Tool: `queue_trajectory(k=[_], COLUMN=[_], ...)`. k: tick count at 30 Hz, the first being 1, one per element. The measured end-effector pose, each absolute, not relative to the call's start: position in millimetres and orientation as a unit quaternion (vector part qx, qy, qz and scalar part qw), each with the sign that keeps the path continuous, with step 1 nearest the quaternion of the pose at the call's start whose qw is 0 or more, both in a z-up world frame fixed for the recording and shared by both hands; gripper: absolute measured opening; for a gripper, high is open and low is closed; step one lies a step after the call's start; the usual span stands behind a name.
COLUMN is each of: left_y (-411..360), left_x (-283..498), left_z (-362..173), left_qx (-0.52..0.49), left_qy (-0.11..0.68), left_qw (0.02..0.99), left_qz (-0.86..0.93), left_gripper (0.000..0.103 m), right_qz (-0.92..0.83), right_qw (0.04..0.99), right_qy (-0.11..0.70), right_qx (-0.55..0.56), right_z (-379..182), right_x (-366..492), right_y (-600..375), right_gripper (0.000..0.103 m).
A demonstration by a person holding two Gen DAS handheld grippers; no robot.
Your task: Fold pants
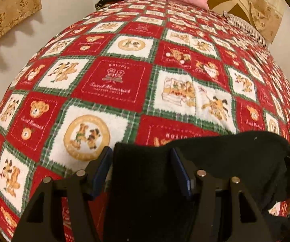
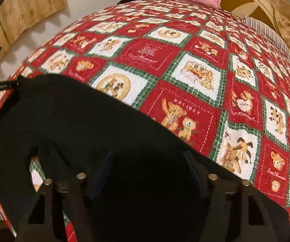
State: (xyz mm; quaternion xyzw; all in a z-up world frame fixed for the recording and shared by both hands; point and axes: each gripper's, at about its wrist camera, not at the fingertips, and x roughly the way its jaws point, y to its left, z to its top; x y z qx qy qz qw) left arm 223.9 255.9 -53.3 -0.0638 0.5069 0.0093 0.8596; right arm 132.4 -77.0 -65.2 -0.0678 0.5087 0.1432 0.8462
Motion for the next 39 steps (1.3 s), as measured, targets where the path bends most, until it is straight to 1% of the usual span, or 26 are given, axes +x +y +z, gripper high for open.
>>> queue_trajectory(k=[1, 2, 3, 4, 6, 8, 11, 16, 19, 22, 23, 24, 25, 26, 27, 28, 29, 30, 32, 35, 39], left_y=[254.7, 254.2, 251.2, 249.4, 245.8, 244.1, 241.2, 243.1, 246.2, 246.1, 244.3, 241.9, 240.2, 238.7, 238.2, 238.4, 238.7, 239.5, 242.4, 245.4, 250.2], left_x=[226.7, 226.5, 228.0, 228.0, 226.4, 225.6, 227.5, 227.9, 229.8, 231.7, 232.3, 232.6, 232.2, 231.7, 231.2, 230.9, 231.0, 231.0, 229.1, 220.7, 198.7], left_z=[-53.5, -53.1, -52.7, -51.5, -47.8, -46.1, -48.6, -50.4, -51.5, -51.9, -51.5, -51.2, -50.8, -50.1, -49.0, -47.9, -46.6, -44.9, -37.0, -12.5, 24.7], left_qx=[-0.065, -0.064, -0.060, -0.052, -0.050, -0.056, -0.047, -0.056, -0.071, -0.078, -0.073, -0.066, -0.062, -0.061, -0.061, -0.061, -0.061, -0.062, -0.072, -0.079, -0.091], left_qy=[0.504, 0.500, 0.499, 0.498, 0.500, 0.501, 0.501, 0.496, 0.494, 0.496, 0.495, 0.494, 0.493, 0.492, 0.491, 0.489, 0.489, 0.488, 0.482, 0.457, 0.417], left_qw=[0.861, 0.864, 0.865, 0.865, 0.865, 0.864, 0.864, 0.867, 0.867, 0.865, 0.866, 0.867, 0.868, 0.868, 0.869, 0.870, 0.870, 0.871, 0.873, 0.886, 0.904], left_qz=[0.010, 0.010, 0.009, 0.006, -0.010, -0.013, -0.007, -0.009, -0.007, -0.002, -0.001, 0.001, 0.001, -0.002, -0.004, -0.003, -0.002, -0.001, 0.000, -0.008, -0.014], left_gripper=[0.060, 0.056, 0.052, 0.049, 0.031, 0.026, 0.025, 0.025, 0.025, 0.025, 0.025, 0.025, 0.023, 0.017, 0.017, 0.017, 0.016, 0.016, 0.015, 0.015, 0.015], right_qz=[0.146, 0.152, 0.159, 0.166, 0.171, 0.172, 0.171, 0.177, 0.181, 0.193, 0.198, 0.213, 0.228, 0.229, 0.225, 0.223, 0.227, 0.225, 0.214, 0.206, 0.203], right_qw=[0.850, 0.850, 0.849, 0.847, 0.842, 0.850, 0.855, 0.846, 0.846, 0.850, 0.848, 0.842, 0.837, 0.834, 0.832, 0.830, 0.826, 0.825, 0.833, 0.855, 0.887], right_qy=[0.502, 0.499, 0.497, 0.498, 0.505, 0.494, 0.487, 0.499, 0.497, 0.487, 0.489, 0.493, 0.497, 0.498, 0.500, 0.498, 0.499, 0.505, 0.501, 0.464, 0.400], right_qx=[-0.070, -0.073, -0.078, -0.083, -0.085, -0.064, -0.060, -0.067, -0.068, -0.060, -0.054, -0.045, -0.042, -0.056, -0.089, -0.119, -0.129, -0.120, -0.103, -0.105, -0.106], right_z=[-63.6, -64.2, -63.0, -62.3, -56.6, -48.8, -43.8, -56.7, -65.8, -65.9, -65.3, -65.0, -65.3, -65.9, -67.0, -67.7, -66.0, -63.3, -53.5, -26.8, 23.1], right_x=[133.0, 133.3, 132.5, 132.4, 131.1, 132.7, 135.1, 144.1, 148.2, 151.9, 153.0, 154.0, 153.5, 152.4, 150.2, 147.3, 145.6, 146.5, 146.6, 133.7, 104.5], right_y=[-78.1, -77.2, -76.0, -74.6, -73.9, -80.2, -83.0, -79.9, -80.9, -80.5, -80.3, -79.2, -75.7, -70.1, -61.9, -54.9, -49.9, -49.9, -54.7, -54.1, -52.6], right_gripper=[0.039, 0.025, 0.014, 0.010, 0.009, 0.008, 0.008, 0.008, 0.011, 0.018, 0.028, 0.044, 0.051, 0.054, 0.052, 0.048, 0.028, 0.005, 0.005, 0.004, 0.004])
